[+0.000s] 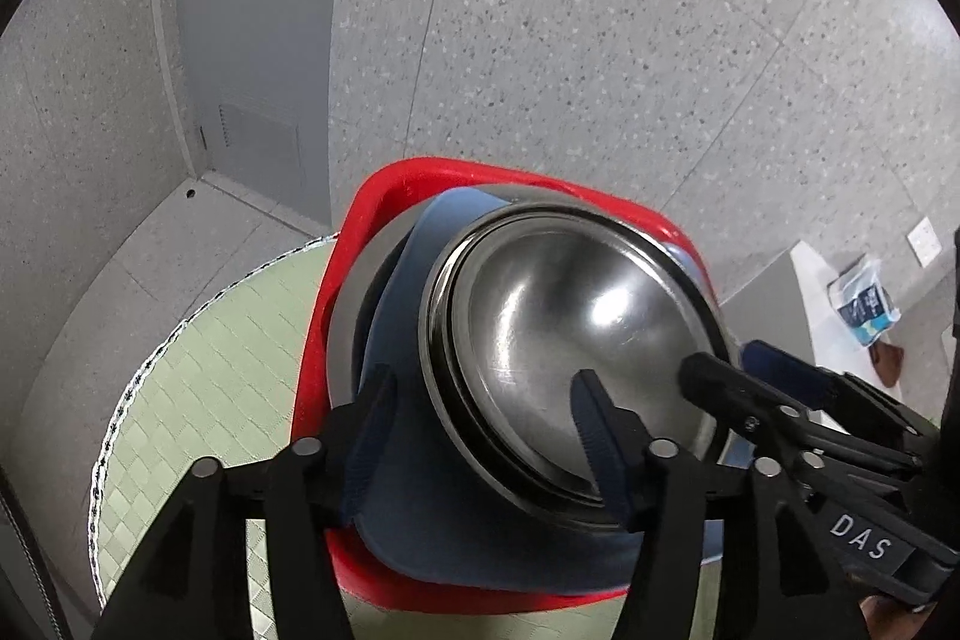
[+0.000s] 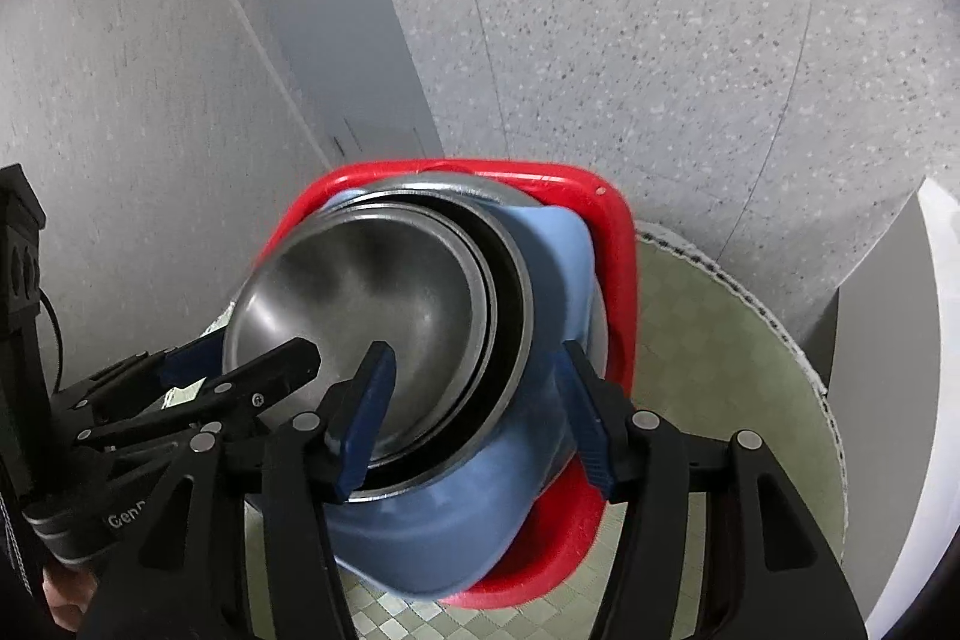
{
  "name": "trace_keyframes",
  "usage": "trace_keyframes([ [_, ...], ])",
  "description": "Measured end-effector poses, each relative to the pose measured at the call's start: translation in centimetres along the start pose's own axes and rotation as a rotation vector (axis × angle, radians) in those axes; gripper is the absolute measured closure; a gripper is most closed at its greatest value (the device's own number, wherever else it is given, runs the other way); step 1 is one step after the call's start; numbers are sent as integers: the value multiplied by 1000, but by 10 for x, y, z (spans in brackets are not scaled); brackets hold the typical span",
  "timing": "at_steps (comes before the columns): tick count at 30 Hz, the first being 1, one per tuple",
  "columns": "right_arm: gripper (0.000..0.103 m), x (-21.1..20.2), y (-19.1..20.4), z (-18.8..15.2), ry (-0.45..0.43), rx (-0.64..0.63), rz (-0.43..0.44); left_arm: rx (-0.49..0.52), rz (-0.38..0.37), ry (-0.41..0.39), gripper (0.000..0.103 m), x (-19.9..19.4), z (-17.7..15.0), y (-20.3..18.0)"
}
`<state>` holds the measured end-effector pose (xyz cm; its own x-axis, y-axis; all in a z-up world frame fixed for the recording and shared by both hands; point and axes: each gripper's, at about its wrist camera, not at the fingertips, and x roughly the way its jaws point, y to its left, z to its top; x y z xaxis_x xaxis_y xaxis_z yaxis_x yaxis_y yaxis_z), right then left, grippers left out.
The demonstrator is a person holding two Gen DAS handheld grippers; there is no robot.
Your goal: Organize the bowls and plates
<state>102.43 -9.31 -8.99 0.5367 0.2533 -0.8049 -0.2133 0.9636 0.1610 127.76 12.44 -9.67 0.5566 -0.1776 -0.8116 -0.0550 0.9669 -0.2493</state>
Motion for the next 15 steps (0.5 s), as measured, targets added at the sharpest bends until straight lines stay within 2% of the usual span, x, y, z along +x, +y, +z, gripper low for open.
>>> trace_keyframes([
  [2,29,-9,-4,-2,-21,11,-11,5,-3,-17,35,-10,-6,2],
  [4,27,-18,-7,-5,-38,28,-8,13,41,-52,16,-25,-14,4],
  [5,25,-25,-7,-8,-52,30,-15,18,63,-76,14,-34,-18,3],
  [8,21,-46,-6,-17,-88,34,-24,39,59,-121,10,-56,-32,-1],
  [15,20,-110,-3,-52,-172,45,-54,105,56,-243,4,-119,-82,-24],
])
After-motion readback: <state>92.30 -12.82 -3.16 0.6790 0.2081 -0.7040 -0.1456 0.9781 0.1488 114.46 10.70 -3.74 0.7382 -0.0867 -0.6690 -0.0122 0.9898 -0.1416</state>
